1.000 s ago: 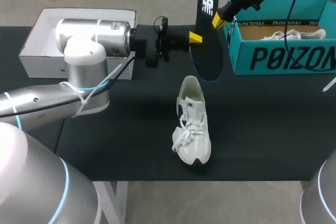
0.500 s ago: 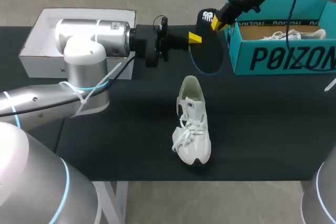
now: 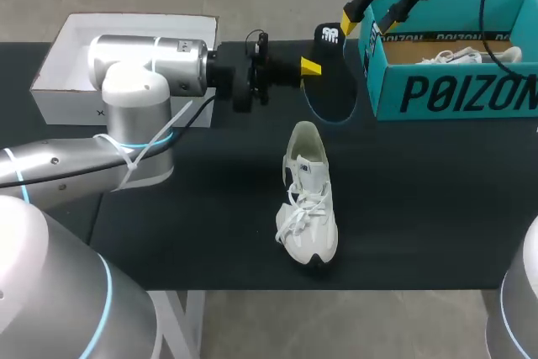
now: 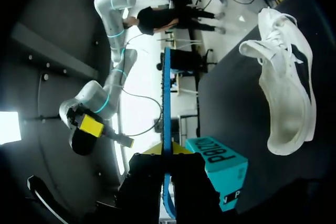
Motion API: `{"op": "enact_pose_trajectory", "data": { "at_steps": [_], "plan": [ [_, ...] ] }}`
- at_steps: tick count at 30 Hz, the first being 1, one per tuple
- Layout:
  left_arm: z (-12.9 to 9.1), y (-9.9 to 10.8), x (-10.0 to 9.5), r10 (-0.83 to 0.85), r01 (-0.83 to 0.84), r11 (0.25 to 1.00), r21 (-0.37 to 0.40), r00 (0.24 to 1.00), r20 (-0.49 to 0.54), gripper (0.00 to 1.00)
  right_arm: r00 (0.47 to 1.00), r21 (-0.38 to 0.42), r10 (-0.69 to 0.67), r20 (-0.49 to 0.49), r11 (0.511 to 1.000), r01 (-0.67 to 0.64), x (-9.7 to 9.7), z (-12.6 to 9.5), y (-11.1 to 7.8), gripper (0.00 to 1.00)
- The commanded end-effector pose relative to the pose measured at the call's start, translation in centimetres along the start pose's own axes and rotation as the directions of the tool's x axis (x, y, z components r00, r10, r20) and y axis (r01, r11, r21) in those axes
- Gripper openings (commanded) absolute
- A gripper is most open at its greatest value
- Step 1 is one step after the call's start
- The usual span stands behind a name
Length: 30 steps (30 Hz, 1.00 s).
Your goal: Take the shoe out of the shoebox, open the shoe tongue, remove and reinsert the insole, then place the shoe into the shoebox
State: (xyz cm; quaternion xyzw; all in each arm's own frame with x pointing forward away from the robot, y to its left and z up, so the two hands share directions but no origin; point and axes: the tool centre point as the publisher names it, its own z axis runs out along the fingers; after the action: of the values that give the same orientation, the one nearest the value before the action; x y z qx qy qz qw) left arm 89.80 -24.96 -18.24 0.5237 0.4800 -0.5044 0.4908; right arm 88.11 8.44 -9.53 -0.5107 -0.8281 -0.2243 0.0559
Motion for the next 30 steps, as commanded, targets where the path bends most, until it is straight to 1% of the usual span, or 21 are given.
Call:
{"op": "enact_pose_trajectory", "data": {
  "at_steps": [1,3,6,11,15,20,30],
  "plan": [
    [0.3,0.2,0.3,-0.005,0.005,1.0,0.006,1.0,0.001,0.0,0.995,-0.019,-0.035,0.093,0.999,0.037,1.4,-2.3,-0.9,1.0],
    [0.4,0.3,0.4,-0.009,0.009,1.0,0.009,1.0,0.001,0.0,0.992,-0.023,-0.058,0.112,0.998,0.061,2.0,-3.0,-0.8,1.0],
    [0.5,0.3,0.5,-0.015,0.015,1.0,0.012,1.0,0.0,0.0,0.984,-0.005,-0.096,0.148,0.995,0.098,2.9,-3.7,-0.7,1.0],
    [0.6,0.3,0.9,-0.034,0.034,0.999,0.004,0.999,-0.012,0.0,0.968,0.051,-0.132,0.212,0.991,0.124,3.8,-5.0,-0.8,1.0],
    [0.5,0.3,1.4,-0.048,0.048,0.999,-0.004,0.999,-0.022,0.0,0.958,0.067,-0.162,0.235,0.986,0.15,4.6,-6.4,-0.8,1.0],
    [0.4,0.2,1.7,-0.058,0.058,0.998,-0.011,0.998,-0.027,0.0,0.948,0.083,-0.187,0.256,0.982,0.172,5.4,-7.7,-0.8,1.0],
    [0.4,-0.1,1.8,-0.06,0.059,0.998,-0.019,0.998,-0.032,0.0,0.947,0.107,-0.207,0.246,0.977,0.186,6.1,-7.9,-1.3,1.0]
  ]
}}
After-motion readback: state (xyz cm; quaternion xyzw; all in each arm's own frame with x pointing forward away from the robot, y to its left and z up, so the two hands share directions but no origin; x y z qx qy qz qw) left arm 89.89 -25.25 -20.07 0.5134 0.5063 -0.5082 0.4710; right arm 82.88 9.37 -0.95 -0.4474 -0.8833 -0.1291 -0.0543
